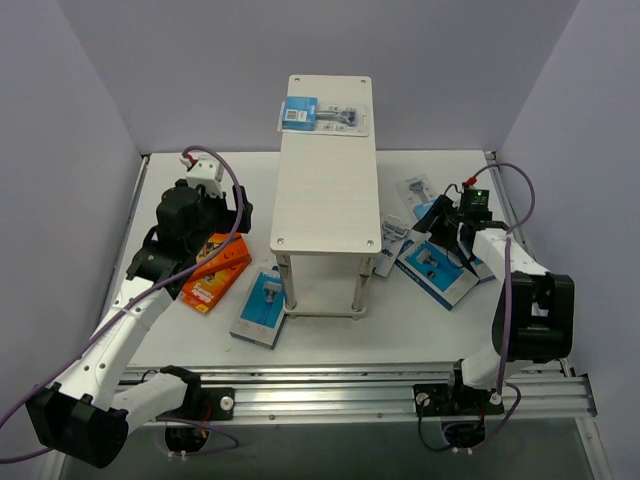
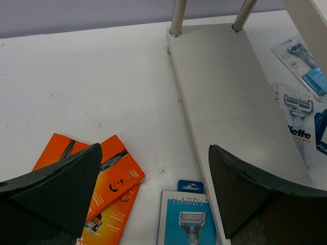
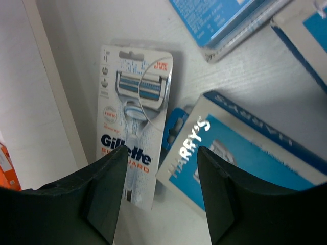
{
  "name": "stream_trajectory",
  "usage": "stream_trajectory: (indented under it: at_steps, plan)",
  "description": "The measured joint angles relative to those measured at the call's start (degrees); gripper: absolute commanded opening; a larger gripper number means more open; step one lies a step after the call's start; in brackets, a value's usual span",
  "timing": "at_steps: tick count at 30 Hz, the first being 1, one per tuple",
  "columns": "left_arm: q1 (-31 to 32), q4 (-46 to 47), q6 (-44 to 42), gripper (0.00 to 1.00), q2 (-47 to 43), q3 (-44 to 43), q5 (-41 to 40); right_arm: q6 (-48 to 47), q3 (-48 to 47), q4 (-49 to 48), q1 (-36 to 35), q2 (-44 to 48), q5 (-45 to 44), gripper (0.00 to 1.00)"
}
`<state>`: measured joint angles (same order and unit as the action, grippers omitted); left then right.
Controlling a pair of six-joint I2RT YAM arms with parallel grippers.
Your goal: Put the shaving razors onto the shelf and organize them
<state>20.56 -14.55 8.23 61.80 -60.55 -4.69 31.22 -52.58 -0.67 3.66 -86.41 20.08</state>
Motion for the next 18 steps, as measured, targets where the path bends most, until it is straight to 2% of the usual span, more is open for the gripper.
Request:
stream_trajectory:
  at_steps: [11, 18]
  plan:
    - [0.5, -0.3, -1.0, 0.94, 0.4, 0.0, -2.3, -3.5, -12.2, -2.2, -1.1, -13.6, -0.3, 0.52]
    - [2.0, -1.3, -1.9, 0.94, 0.9, -0.3, -4.0, -5.5, -15.0, -2.1, -2.6, -19.7, -0.6, 0.49]
